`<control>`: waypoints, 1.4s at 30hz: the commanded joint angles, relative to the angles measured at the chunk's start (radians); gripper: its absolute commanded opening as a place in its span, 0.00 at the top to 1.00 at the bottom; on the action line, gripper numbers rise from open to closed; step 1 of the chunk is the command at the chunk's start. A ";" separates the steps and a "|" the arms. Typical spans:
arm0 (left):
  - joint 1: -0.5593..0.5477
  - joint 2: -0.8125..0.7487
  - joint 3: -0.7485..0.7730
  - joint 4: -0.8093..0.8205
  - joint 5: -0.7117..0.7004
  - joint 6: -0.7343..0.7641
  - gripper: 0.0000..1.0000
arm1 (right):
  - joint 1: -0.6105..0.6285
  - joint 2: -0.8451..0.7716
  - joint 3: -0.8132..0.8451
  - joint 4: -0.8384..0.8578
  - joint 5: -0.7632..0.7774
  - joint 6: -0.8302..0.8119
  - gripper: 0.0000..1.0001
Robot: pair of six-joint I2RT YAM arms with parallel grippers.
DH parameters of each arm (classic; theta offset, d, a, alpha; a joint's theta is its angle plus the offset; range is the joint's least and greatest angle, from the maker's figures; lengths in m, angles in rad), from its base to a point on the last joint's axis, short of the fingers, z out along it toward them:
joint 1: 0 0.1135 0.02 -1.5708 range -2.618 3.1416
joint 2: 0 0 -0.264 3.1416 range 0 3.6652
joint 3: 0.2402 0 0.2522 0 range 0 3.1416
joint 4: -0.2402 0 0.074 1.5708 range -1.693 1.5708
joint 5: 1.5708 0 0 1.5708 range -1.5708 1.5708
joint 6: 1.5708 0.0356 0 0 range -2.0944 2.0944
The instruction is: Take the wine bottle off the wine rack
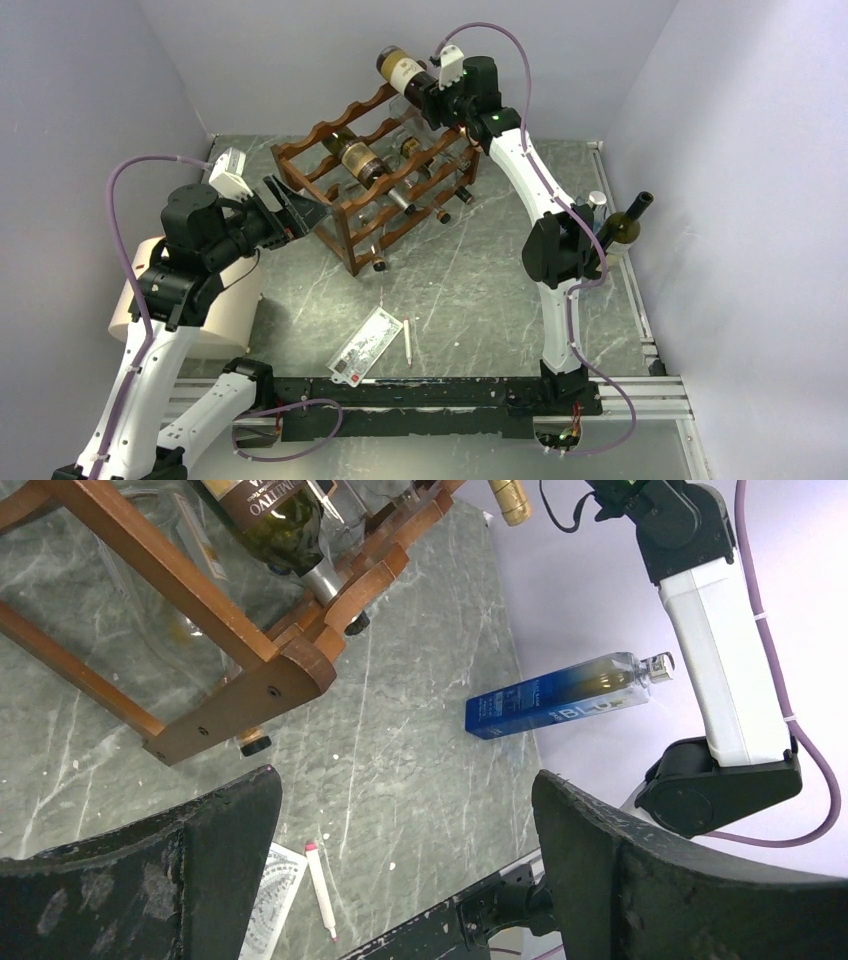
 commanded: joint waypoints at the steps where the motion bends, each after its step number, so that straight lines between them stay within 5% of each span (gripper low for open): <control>1: 0.003 -0.007 -0.014 0.037 0.022 -0.006 0.01 | 0.061 -0.154 0.023 0.244 -0.130 0.109 1.00; 23: 0.003 -0.017 -0.032 0.049 0.026 -0.017 0.01 | 0.031 -0.173 0.060 0.213 -0.156 0.034 1.00; 42: 0.003 -0.010 -0.054 0.081 0.059 -0.046 0.01 | 0.032 -0.216 0.076 0.204 -0.102 0.145 1.00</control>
